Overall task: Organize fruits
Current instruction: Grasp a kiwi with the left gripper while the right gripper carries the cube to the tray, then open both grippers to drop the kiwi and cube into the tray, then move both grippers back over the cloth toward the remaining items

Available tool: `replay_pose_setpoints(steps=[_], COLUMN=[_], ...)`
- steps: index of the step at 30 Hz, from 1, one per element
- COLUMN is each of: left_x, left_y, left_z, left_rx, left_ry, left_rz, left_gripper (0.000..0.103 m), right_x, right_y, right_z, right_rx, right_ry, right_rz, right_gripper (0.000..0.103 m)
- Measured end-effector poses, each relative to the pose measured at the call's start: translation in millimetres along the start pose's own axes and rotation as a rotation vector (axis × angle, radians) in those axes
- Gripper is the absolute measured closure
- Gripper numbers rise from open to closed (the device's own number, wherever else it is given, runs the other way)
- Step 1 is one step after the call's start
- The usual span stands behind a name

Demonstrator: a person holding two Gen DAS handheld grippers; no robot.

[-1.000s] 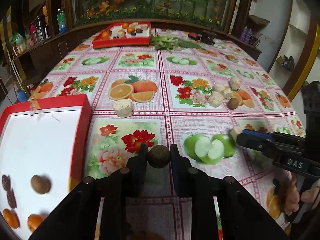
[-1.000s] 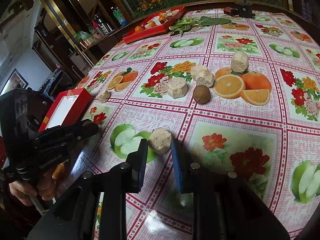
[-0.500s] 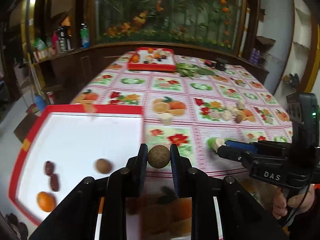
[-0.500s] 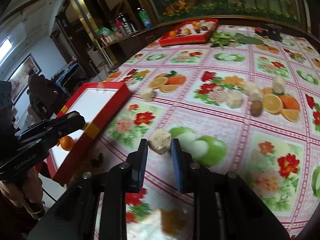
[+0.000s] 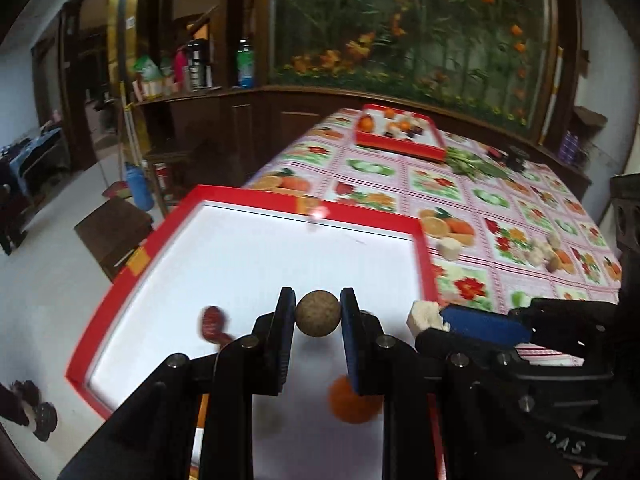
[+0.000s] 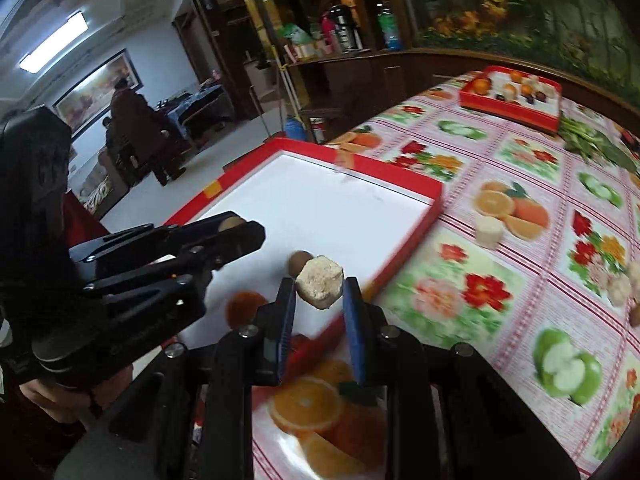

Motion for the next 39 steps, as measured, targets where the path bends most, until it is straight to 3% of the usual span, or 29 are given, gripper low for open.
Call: replay_pose_setpoints(steps=[6,11,19,22,25,33,39], left_x=[-25,-36,-42,-40,-38,2,64], left_y=[-8,-10,-5,-3,-4,0,15], left_z=[2,4,11,11,5,-4,-1], left_rx=[0.045,0.088,0.052,0.033,0.043,0.039,-0.015], left_ry=[-0.081,-0.19,-0.245,-0.246,-0.244,-0.192,-0.089], left_rz=[-0.027,-0.005,-0.001,-0.003,-0.017,0.055,0.174], left_gripper=[0.082,0.082,0.08,0.07,0.049,0.043,0.036], right_x=[-22,-35,-40,-38,-34,1,44], right_y=[-15,-20,-17,-18,-19,-14,9], right_z=[21,37,53,51,43,6,-27], right_rx=[-0.017,-0.044,-0.089,-0.095,-0.075,0.008,0.037], right_ry=[-0.03,-0.044,-0.036,-0.038,-0.034,-0.007,0.058], right_rz=[-0.027,-0.029,-0.007,0.01,0.025,0.099,0.193], right_gripper=[0.077,0.077,0.076,0.073,0.055,0.051,0.051])
Point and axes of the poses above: each gripper's, at about its wrist camera, not at the fingertips, and z roughly the way its jaws point, x to its right, y to its underside, the point moved 1 cm from there along z, roughly the way its jaws point, and after that the axes turned 13 degrees about -z, right-handed, at the moved point
